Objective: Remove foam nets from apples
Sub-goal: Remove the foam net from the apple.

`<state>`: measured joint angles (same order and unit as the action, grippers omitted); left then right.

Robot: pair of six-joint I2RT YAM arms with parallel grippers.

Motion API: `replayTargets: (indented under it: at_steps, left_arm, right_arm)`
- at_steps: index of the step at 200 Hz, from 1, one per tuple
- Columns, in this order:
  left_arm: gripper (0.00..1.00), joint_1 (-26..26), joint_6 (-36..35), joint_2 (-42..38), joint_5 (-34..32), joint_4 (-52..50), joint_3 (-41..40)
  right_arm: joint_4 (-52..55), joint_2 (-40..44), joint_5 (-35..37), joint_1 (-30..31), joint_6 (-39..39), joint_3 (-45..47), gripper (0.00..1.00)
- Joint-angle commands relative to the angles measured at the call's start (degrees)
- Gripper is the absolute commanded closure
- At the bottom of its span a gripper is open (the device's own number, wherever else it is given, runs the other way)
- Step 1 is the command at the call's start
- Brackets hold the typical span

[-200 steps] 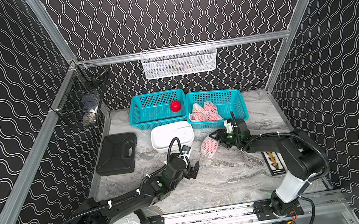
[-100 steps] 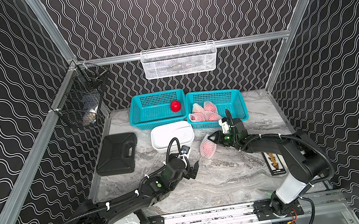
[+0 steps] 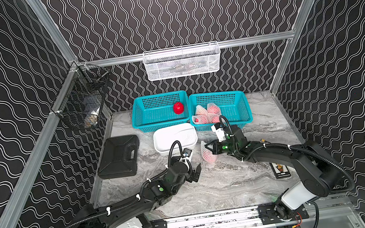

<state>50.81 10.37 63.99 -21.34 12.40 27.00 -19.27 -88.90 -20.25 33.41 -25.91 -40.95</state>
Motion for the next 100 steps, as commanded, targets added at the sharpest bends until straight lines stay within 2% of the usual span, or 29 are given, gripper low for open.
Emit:
replayTargets:
  at_steps: [1,27,67,100]
  left_arm:
    - [0.00,-0.04,-0.03,-1.00,-1.55,0.00,-0.36]
    - [0.00,-0.09,-0.17,-2.40,-2.67,0.46,-0.89]
    - [0.00,-0.09,0.44,-5.38,-4.82,0.84,-0.92]
    - [0.00,-0.43,1.36,-9.75,-8.31,-3.44,0.88]
  right_arm:
    - [-7.26,2.53,0.44,1.82,3.86,2.01,0.94]
    - [-9.19,6.88,1.10,2.89,5.16,3.25,0.97]
    - [-5.50,10.11,1.01,2.89,6.49,0.63,0.99]
    - [-6.87,10.80,1.27,2.89,2.50,-1.98,1.00]
